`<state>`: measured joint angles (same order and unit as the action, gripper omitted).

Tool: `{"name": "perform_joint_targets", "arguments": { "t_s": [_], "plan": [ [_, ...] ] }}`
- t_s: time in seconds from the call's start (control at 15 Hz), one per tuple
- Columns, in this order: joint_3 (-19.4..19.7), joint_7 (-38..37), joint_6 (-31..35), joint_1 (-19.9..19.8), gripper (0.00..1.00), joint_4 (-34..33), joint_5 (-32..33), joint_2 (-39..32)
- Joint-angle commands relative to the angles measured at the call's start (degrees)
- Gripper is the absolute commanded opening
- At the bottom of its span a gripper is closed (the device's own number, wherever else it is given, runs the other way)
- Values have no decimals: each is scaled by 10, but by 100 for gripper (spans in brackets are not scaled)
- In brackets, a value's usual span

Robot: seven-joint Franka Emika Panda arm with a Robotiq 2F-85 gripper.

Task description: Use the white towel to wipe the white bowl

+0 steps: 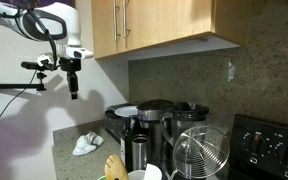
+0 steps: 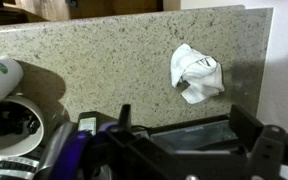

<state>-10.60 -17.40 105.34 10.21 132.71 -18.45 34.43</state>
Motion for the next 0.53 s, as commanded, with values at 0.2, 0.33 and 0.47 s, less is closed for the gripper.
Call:
{"name": "perform_joint_targets", "arguments": {
  "t_s": [0.2,0.33,0.47],
  "plan": [
    [-9,1,2,-7,100,-3,-3,-11],
    [-18,9,21,-5,100,-6,-3,-52],
    [-31,17,53,0,100,-5,-3,-108]
  ]
}}
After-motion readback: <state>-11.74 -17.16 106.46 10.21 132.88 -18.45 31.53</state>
